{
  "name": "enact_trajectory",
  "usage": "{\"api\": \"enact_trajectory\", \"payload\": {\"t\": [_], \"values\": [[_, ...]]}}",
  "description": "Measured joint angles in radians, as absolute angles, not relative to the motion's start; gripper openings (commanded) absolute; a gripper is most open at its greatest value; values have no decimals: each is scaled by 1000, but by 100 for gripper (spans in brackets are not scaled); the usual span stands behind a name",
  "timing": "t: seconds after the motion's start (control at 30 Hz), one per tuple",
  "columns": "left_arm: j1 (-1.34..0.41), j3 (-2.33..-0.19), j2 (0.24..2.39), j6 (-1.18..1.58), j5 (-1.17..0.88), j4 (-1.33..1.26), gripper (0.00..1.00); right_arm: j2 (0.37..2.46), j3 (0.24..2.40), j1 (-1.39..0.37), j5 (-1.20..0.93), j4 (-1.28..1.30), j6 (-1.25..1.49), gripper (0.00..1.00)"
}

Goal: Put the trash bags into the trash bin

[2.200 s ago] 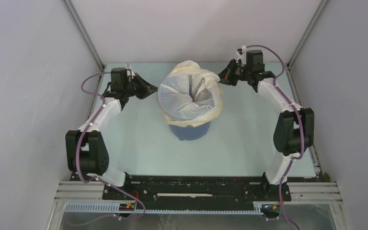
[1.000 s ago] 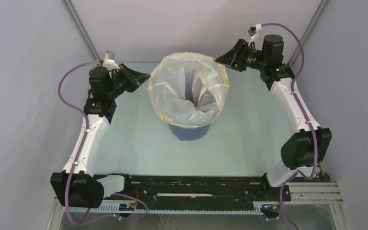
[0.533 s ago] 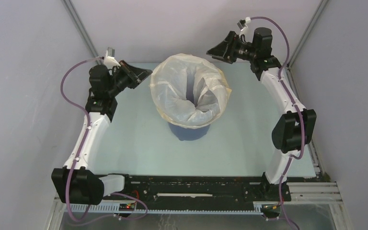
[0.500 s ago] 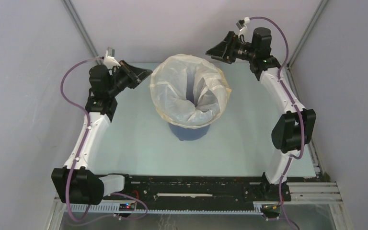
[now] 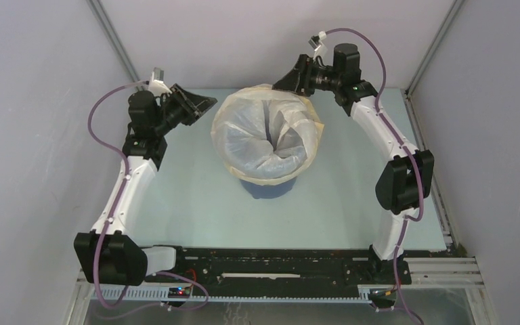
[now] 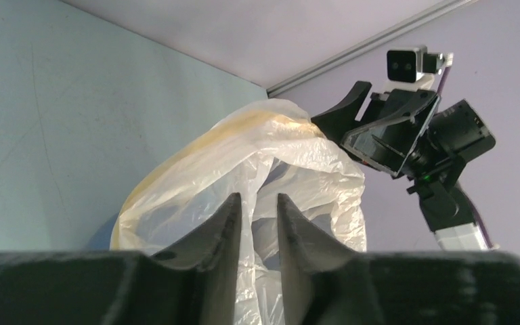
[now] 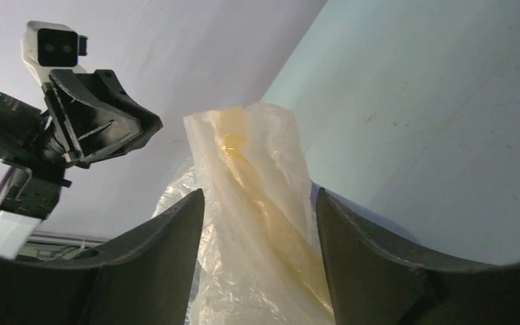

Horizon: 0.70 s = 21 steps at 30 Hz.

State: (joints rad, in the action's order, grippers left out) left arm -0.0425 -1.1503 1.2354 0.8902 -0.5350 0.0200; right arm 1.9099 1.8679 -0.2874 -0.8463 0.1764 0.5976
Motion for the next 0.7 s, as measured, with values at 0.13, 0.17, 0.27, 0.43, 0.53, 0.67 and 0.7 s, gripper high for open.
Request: {"api": "enact_trajectory", "payload": {"t": [0.13, 0.17, 0.27, 0.43, 0.53, 0.67, 0.7], "values": [[-43, -1168, 1273, 871, -533, 61, 59, 1910, 1865, -282, -833, 202, 563, 53], [-42, -1180, 1293, 868, -533, 76, 62, 1910, 1864, -281, -831, 208, 560, 57], [-42, -1197, 1348, 863, -535, 112, 71, 1910, 1863, -276, -823, 220, 548, 68], [-42, -1195, 1350, 836, -517, 194, 77, 1909, 1858, -280, -813, 247, 472, 75], [-41, -1195, 1325, 811, -501, 225, 76, 1907, 1854, -292, -799, 286, 398, 76], [-41, -1192, 1309, 802, -501, 241, 72, 1897, 1854, -323, -748, 364, 294, 48], [-41, -1190, 1309, 803, -501, 245, 71, 1894, 1854, -326, -736, 377, 280, 44]]}}
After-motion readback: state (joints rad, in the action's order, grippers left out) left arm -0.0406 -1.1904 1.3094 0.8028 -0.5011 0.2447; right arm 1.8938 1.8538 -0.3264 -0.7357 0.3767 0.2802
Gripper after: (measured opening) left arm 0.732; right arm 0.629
